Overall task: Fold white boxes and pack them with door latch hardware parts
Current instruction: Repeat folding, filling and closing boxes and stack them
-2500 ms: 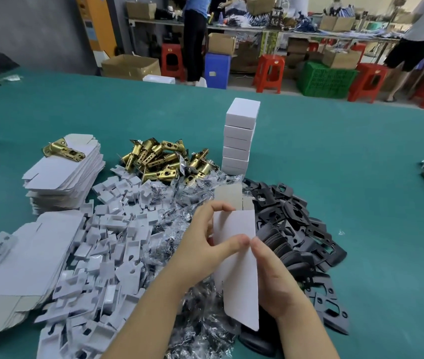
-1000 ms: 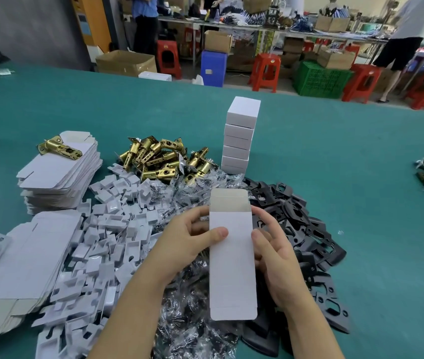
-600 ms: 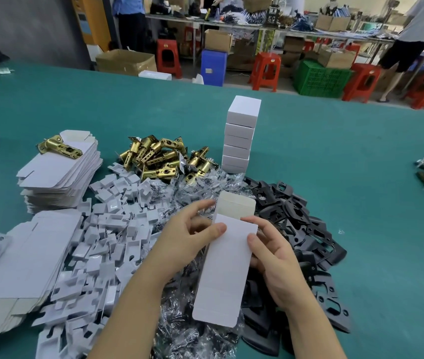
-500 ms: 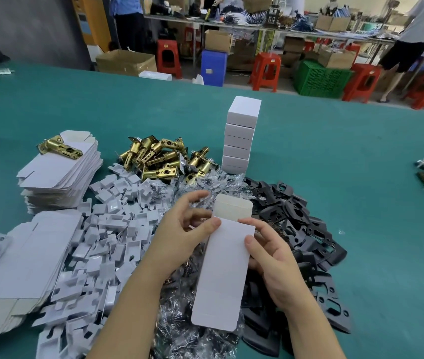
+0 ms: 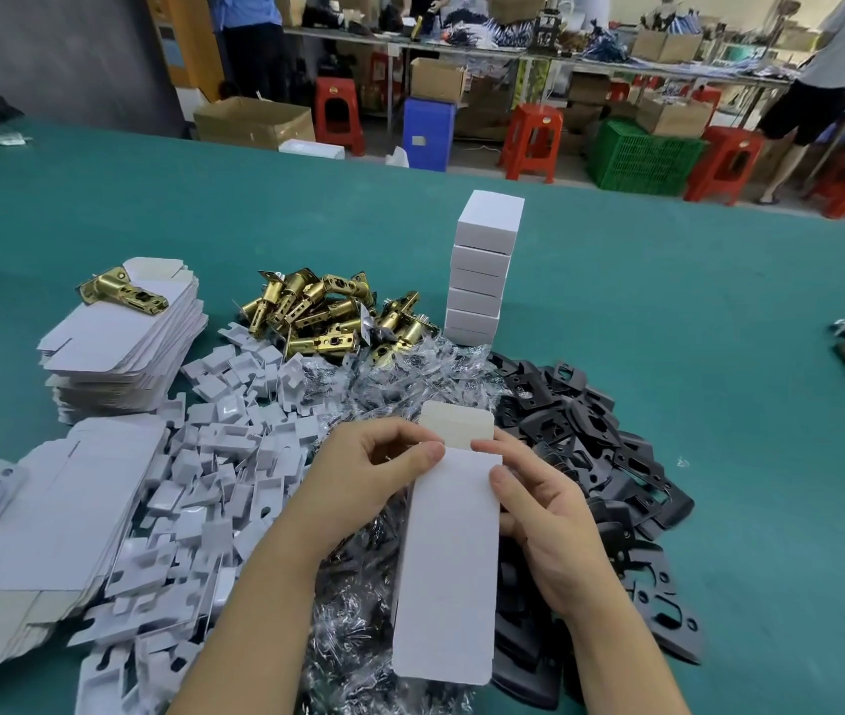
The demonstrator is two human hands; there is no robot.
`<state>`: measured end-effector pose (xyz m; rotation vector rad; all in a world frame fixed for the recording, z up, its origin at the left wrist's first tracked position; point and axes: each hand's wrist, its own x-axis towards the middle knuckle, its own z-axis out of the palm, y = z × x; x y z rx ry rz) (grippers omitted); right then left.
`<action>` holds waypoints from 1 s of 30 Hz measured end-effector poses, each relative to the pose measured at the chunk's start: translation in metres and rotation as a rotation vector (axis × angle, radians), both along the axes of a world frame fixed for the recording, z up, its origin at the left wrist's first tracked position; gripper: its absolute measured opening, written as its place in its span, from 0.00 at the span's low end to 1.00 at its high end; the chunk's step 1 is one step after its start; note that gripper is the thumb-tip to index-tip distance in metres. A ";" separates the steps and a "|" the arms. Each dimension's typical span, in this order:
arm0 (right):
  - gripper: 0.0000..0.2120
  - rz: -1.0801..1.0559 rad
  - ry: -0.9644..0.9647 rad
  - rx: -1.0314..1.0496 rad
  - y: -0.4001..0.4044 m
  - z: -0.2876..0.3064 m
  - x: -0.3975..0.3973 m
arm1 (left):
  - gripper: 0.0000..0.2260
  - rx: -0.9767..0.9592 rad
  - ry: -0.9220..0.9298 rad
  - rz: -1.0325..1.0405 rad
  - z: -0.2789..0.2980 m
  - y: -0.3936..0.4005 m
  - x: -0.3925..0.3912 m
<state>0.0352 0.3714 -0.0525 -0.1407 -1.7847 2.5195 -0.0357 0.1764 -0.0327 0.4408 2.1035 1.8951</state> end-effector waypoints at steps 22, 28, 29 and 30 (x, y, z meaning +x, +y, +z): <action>0.11 -0.088 0.002 0.052 -0.002 -0.002 0.000 | 0.10 -0.057 0.067 0.017 0.002 0.004 0.000; 0.12 -0.093 -0.008 0.083 -0.002 0.000 0.000 | 0.06 -0.041 0.066 0.012 0.003 0.003 0.001; 0.11 -0.098 -0.009 0.086 -0.002 0.000 0.000 | 0.09 -0.031 0.064 0.017 0.004 0.003 0.001; 0.10 -0.104 -0.007 0.090 -0.002 -0.001 -0.001 | 0.12 -0.023 0.062 0.026 0.004 0.003 0.001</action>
